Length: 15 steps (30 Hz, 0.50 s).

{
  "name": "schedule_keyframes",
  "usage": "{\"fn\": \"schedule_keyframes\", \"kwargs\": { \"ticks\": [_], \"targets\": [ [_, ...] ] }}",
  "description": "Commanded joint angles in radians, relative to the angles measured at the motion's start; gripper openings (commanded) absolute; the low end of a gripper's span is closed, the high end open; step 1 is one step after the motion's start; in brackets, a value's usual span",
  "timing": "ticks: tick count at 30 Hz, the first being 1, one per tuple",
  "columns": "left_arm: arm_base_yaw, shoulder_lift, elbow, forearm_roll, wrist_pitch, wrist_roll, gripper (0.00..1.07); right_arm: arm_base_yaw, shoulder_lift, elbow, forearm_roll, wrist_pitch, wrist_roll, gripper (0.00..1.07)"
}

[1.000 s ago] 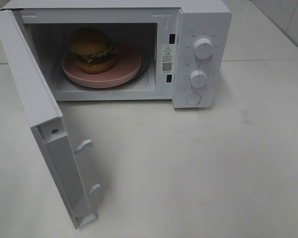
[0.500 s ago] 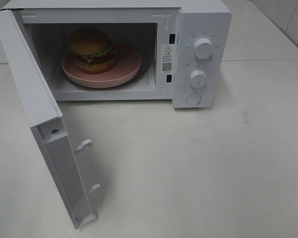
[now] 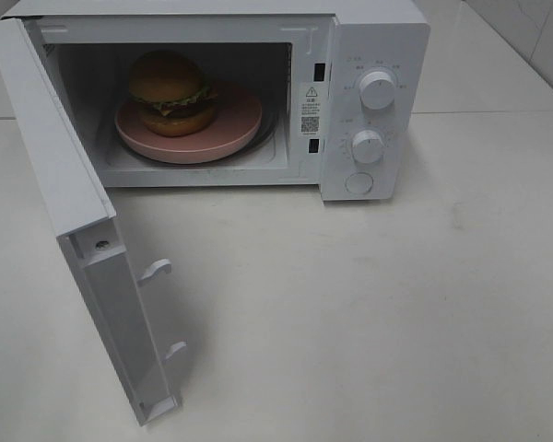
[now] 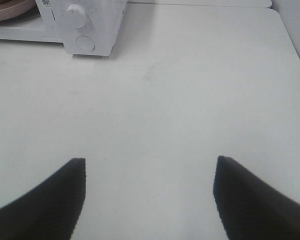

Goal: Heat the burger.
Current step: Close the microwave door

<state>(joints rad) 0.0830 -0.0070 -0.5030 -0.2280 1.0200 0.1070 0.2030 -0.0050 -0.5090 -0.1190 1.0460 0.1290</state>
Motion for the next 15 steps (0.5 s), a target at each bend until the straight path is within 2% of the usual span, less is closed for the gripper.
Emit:
{"fn": "schedule_keyframes", "kwargs": {
  "ticks": [1,2,3,4,5,6,7,8,9,10,11,12,13,14,15],
  "targets": [
    [0.004,0.023,-0.015,-0.009,-0.082,0.0,0.92,-0.004,-0.025,0.001,0.0,-0.008,0.002,0.71],
    [0.004,0.023,-0.015,-0.009,-0.082,0.0,0.92,-0.004,-0.025,0.001,0.0,-0.008,0.002,0.71],
    [0.004,0.039,-0.015,-0.007,-0.1,0.0,0.88,-0.004,-0.025,0.001,0.0,-0.008,0.002,0.71],
    [0.004,0.076,-0.015,-0.007,-0.131,0.0,0.77,-0.004,-0.025,0.001,0.0,-0.008,0.002,0.71],
    [0.004,0.076,-0.015,-0.007,-0.131,0.0,0.77,-0.004,-0.025,0.001,0.0,-0.008,0.002,0.71],
    [0.004,0.096,-0.015,-0.01,-0.148,0.0,0.7,-0.004,-0.025,0.001,0.0,-0.008,0.002,0.71],
    [0.004,0.134,-0.015,-0.01,-0.18,0.0,0.55,-0.004,-0.025,0.001,0.0,-0.008,0.002,0.71],
    [0.004,0.134,-0.015,-0.01,-0.18,0.0,0.55,-0.004,-0.025,0.001,0.0,-0.008,0.002,0.71],
    [0.004,0.151,-0.015,-0.01,-0.191,0.0,0.49,-0.004,-0.025,0.001,0.0,-0.008,0.002,0.71],
    [0.004,0.199,-0.015,-0.01,-0.224,0.0,0.34,-0.004,-0.025,0.001,0.0,-0.008,0.002,0.71],
    [0.004,0.199,-0.015,-0.01,-0.224,0.0,0.34,-0.004,-0.025,0.001,0.0,-0.008,0.002,0.71],
    [0.004,0.224,-0.013,-0.009,-0.242,0.0,0.28,-0.004,-0.025,0.001,0.0,-0.008,0.002,0.71],
    [0.004,0.265,-0.006,-0.008,-0.286,0.0,0.17,-0.004,-0.025,0.001,0.0,-0.008,0.002,0.71],
    [0.004,0.265,-0.006,-0.008,-0.286,0.0,0.17,-0.004,-0.025,0.001,0.0,-0.008,0.002,0.71],
    [0.004,0.285,0.0,-0.008,-0.314,0.0,0.09,-0.004,-0.025,0.001,0.0,-0.008,0.002,0.71]
  ]
}}
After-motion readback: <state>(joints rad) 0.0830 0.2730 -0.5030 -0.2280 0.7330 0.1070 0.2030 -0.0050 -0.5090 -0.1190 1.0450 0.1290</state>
